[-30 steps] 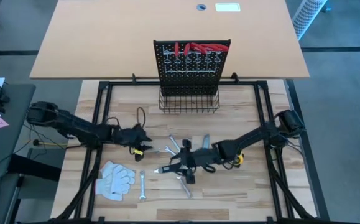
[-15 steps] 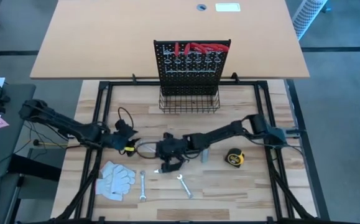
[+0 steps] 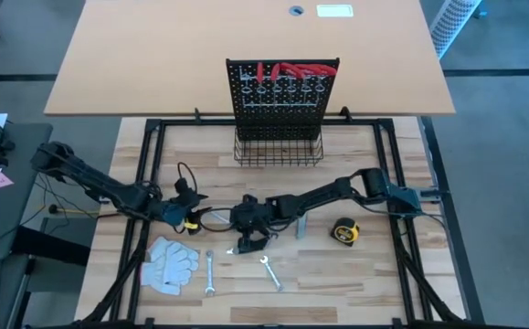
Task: Hang tools onto peg board
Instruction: Hang the silver wrench on the pegboard
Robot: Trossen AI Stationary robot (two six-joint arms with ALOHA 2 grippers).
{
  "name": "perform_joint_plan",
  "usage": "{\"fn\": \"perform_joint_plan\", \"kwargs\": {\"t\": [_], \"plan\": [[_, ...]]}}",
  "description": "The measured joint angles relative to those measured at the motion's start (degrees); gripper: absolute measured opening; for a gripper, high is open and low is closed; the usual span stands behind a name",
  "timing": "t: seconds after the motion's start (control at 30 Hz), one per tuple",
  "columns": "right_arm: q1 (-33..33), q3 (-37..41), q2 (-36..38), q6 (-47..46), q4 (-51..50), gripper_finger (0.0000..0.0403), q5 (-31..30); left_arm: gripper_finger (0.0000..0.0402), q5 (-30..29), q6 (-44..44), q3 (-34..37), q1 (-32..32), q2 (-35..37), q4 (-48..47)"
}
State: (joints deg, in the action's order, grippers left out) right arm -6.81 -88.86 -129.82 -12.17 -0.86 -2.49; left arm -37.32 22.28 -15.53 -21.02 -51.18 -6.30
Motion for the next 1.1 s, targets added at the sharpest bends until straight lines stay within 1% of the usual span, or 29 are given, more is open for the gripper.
{"fn": "perform_joint_plan", "kwargs": {"t": [0.23,0.3,0.4,0.53,0.6,0.67,0.83,0.87,0.93,1.03,1.1], "plan": [[0.84,-0.01,-0.09,-0.65,3.23,0.0005,-0.17,0.0173,0.46,-0.82,0.0,0.02,-1.95,1.33],[1.01,-0.17,-1.6,-1.3,3.86,0.0005,-0.08,0.0173,0.5,-0.75,0.0,0.02,-2.37,1.3],[1.03,-0.25,-3.29,-1.62,4.04,0.0005,1.06,0.0173,0.58,-0.6,0.0,0.02,-2.42,1.33],[0.96,-0.15,-3.42,-2.62,2.74,0.0005,1.23,0.0173,1.7,-1.74,-0.02,0.02,-2.41,1.58],[0.96,-0.17,-3.41,-2.57,2.56,0.0005,1.3,0.0173,3.49,-3.88,-0.02,0.02,-2.4,2.31],[0.96,-0.15,-3.41,-2.57,2.53,0.0005,1.32,0.0173,6.64,-6.84,-0.02,0.02,-2.4,2.54],[0.96,-0.15,-3.41,-2.54,2.2,0.0005,1.36,0.0173,18.76,-19.37,-0.02,0.03,-2.4,2.3],[0.96,-0.15,-3.41,-2.48,2.16,0.0005,1.39,0.0173,19.83,-20.64,-0.04,0.16,-2.4,1.69],[0.96,-0.12,-3.41,-2.4,2.18,0.0005,1.59,0.0173,20.18,-21.63,-0.04,1.43,-2.4,-1.07],[0.96,-0.1,-3.41,-2.4,2.34,0.0005,1.82,0.0173,19.31,-22.05,-0.04,4.65,-2.42,-4.68],[0.96,-0.07,-3.41,-2.4,2.55,0.0005,2.25,0.0173,20.42,-22.56,-0.04,6.66,-2.46,-5.43]]}}
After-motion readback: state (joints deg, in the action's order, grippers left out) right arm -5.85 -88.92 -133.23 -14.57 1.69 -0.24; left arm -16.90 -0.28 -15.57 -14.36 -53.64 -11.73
